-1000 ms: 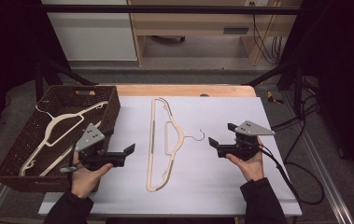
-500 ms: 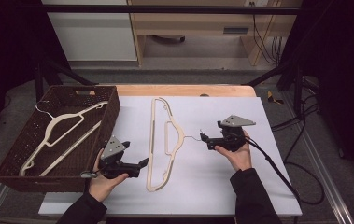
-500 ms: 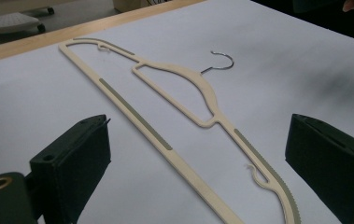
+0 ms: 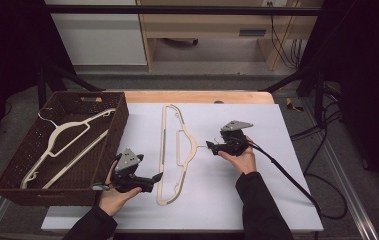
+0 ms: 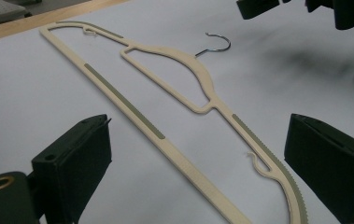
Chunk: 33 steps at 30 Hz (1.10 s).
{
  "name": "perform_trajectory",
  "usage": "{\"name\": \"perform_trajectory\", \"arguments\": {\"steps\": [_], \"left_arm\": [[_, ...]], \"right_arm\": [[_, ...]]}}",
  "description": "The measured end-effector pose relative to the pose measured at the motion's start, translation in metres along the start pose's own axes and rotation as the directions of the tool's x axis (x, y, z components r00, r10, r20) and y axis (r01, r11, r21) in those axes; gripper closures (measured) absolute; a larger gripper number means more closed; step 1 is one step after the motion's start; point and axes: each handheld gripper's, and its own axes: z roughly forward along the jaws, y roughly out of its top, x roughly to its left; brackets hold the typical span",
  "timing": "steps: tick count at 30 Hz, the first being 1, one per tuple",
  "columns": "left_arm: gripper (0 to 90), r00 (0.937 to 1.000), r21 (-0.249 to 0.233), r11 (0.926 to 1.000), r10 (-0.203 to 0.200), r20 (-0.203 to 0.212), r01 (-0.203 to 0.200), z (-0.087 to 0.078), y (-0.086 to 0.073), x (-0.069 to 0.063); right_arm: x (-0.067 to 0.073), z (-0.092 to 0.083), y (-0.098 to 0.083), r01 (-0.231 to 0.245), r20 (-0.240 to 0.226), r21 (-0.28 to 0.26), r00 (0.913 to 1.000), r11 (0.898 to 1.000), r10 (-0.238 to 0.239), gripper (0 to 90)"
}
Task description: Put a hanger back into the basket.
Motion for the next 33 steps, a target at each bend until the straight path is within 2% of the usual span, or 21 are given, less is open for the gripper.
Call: {"name": "perform_trajectory", "arguments": {"steps": [7,12,16,19,21,23,25,29,31,33], "left_arm": [[7.3,1.0,0.0,1.0,0.0,0.002,0.0,0.0,0.0,0.0],[7.4,1.0,-0.003,1.0,-0.002,0.005,0.002,0.001,0.0,0.0],[7.4,1.0,0.0,1.0,-0.003,0.008,0.003,0.001,0.0,0.0],[7.6,1.0,0.006,1.0,0.008,0.006,-0.008,0.001,0.0,-0.001],[7.6,0.9999,0.006,0.9999,0.008,0.006,-0.008,0.0,-0.001,-0.001],[7.6,1.0,0.005,0.9999,0.009,0.004,-0.009,0.0,-0.001,-0.001],[7.7,1.0,0.002,1.0,0.007,0.005,-0.007,0.0,-0.001,-0.001],[7.8,1.0,0.004,1.0,0.008,0.003,-0.008,0.0,-0.001,-0.001],[7.8,0.9999,0.005,0.9999,0.011,0.004,-0.011,0.001,-0.001,-0.002],[8.0,0.9999,0.006,0.9999,0.011,0.004,-0.011,0.002,0.001,-0.003]], "right_arm": [[-0.004,0.026,-0.005,0.014,0.01,0.086,0.9998,0.996,-0.015,42.3],[-0.003,0.04,-0.011,0.035,0.002,0.123,0.9994,0.992,-0.035,51.5],[-0.002,0.046,-0.013,0.049,-0.003,0.142,0.9988,0.989,-0.049,62.0],[0.0,0.047,-0.013,0.055,-0.01,0.156,0.9985,0.986,-0.054,66.0],[-0.001,0.048,-0.014,0.085,-0.01,0.171,0.9964,0.982,-0.084,69.1],[-0.002,0.048,-0.015,0.084,-0.02,0.168,0.9965,0.982,-0.081,73.1],[0.001,0.048,-0.014,0.054,-0.039,0.175,0.9981,0.983,-0.048,79.0],[-0.002,0.048,-0.014,0.064,-0.059,0.185,0.9968,0.981,-0.054,82.9],[-0.002,0.049,-0.013,0.037,-0.063,0.189,0.9977,0.981,-0.026,86.6],[-0.002,0.049,-0.013,0.042,-0.07,0.191,0.9971,0.981,-0.029,88.5]]}}
